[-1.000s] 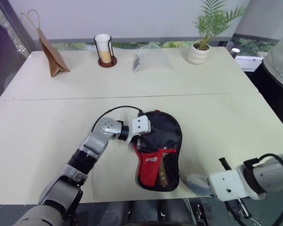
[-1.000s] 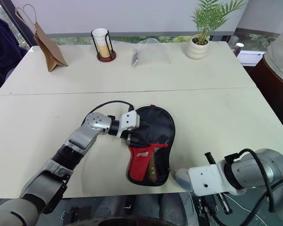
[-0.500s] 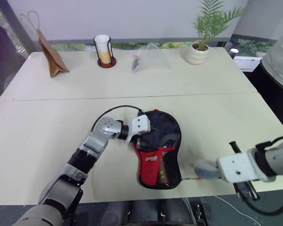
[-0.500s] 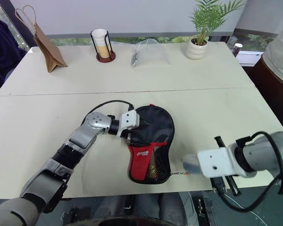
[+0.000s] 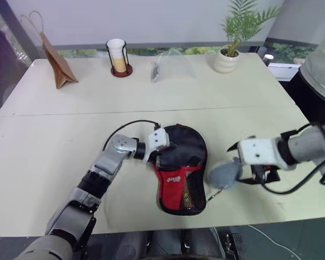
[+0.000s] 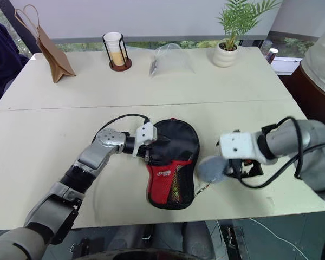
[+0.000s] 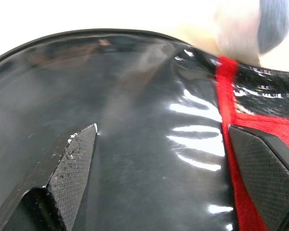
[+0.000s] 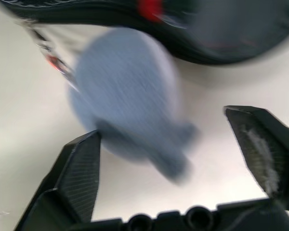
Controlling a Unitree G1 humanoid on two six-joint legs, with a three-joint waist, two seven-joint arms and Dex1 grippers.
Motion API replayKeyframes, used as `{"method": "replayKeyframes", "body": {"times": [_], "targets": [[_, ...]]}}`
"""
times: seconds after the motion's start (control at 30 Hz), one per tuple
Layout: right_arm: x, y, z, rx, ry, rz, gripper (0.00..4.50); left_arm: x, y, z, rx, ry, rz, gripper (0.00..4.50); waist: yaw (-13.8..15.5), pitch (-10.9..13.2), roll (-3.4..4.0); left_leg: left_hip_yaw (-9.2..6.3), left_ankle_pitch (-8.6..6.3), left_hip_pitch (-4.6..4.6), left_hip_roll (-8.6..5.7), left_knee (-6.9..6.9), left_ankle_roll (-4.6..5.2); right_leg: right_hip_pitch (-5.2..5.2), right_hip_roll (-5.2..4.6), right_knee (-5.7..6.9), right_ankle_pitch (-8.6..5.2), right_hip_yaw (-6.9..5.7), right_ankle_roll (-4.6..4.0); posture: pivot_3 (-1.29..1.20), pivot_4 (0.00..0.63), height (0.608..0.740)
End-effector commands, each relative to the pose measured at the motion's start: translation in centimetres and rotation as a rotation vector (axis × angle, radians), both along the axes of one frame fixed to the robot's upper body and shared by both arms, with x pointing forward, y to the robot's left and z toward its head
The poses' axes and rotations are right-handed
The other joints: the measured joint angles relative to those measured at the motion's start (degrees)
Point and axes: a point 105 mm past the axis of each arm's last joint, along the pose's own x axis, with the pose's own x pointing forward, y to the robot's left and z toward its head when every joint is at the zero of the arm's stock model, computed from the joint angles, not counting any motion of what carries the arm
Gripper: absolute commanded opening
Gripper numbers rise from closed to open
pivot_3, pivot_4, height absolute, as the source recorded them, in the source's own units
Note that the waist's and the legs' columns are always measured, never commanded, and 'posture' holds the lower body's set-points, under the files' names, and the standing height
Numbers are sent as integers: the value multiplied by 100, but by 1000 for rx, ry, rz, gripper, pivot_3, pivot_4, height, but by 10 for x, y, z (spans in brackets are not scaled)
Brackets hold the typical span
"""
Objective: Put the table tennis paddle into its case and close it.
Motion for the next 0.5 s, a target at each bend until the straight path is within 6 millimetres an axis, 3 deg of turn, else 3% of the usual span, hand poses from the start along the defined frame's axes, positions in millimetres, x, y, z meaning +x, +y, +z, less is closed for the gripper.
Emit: {"method": "replayKeyframes", "body": {"times": [0.03,0.2,0.3,0.5], "targets": [[5,-5,41,118,-50,-64,4198,0,15,35,-102,5,25,4500,9,6,6,-1,1,-14,1,0,2,-15,5,2,1,-1,0,0,150,734],[3,-12,65,293,-33,-149,4198,-17,37,77,-182,3,4,4500,34,13,7,0,4,-86,-6,7,3,-79,2,6,16,0,19,0,150,734],[0,-11,73,407,-23,-186,4198,-33,64,100,-173,-17,18,4500,7,47,7,4,-2,-88,-14,6,9,-79,-7,3,14,0,17,0,150,734],[-6,1,71,523,11,-209,4198,-60,93,113,-107,-2,64,4500,-33,59,27,6,2,-95,-4,5,4,-100,1,14,4,7,-2,0,150,734]]}}
